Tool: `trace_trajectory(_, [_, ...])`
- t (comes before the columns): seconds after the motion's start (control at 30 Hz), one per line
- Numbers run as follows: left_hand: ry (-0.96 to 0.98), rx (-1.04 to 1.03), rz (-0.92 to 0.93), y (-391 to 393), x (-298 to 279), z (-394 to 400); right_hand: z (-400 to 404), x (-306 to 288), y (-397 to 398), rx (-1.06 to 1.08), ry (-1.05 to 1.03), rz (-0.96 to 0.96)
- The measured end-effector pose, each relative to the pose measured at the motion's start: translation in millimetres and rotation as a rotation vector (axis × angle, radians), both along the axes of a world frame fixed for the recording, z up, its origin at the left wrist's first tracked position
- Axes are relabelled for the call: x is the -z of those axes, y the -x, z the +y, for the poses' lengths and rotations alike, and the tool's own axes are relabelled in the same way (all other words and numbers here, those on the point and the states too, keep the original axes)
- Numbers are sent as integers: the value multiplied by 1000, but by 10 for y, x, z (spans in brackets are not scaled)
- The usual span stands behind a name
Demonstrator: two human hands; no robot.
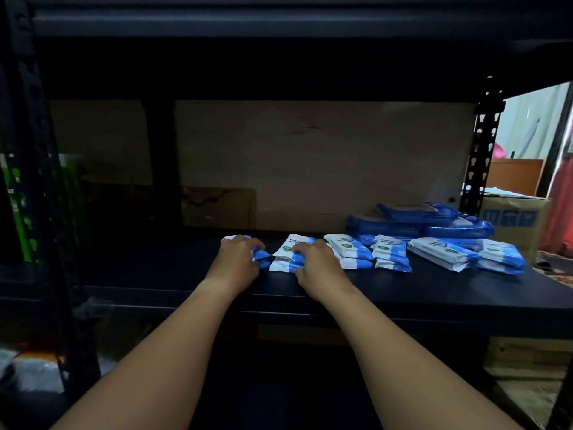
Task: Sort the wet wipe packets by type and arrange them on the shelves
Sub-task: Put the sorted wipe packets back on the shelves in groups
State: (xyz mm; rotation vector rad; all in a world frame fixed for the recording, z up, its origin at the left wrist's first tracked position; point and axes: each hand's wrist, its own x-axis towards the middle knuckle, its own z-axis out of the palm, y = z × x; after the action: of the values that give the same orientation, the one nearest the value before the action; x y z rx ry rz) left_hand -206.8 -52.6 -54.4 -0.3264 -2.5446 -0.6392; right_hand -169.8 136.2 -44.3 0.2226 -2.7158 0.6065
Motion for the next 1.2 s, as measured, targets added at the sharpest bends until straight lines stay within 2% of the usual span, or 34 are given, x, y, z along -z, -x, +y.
trace_trajectory(0.3, [-112, -28, -49, 61, 12, 17, -101, 43, 276, -12, 5, 48])
trace_trajectory(0.53, [-114, -120, -86, -47, 7, 83, -102, 73, 277, -36, 6, 57])
trace_trajectory(0.7, [-85, -93, -59, -100, -17, 61, -63, 73, 108, -27, 18, 33])
trace_trajectory(0.8, [-18, -100, 71, -146, -22, 83, 39, 80, -158, -31, 27, 32])
trace_trajectory(0.97, [216, -154, 347, -401, -26, 248, 368, 230, -753, -60, 95, 116])
trace_trajectory(1.07, [151, -40, 512, -697, 98, 630, 624, 405, -1068, -50, 107, 227])
trace_trajectory(1.2, [-7, 151, 573, -1304, 466, 1533, 1047, 733, -1493, 16, 114, 348])
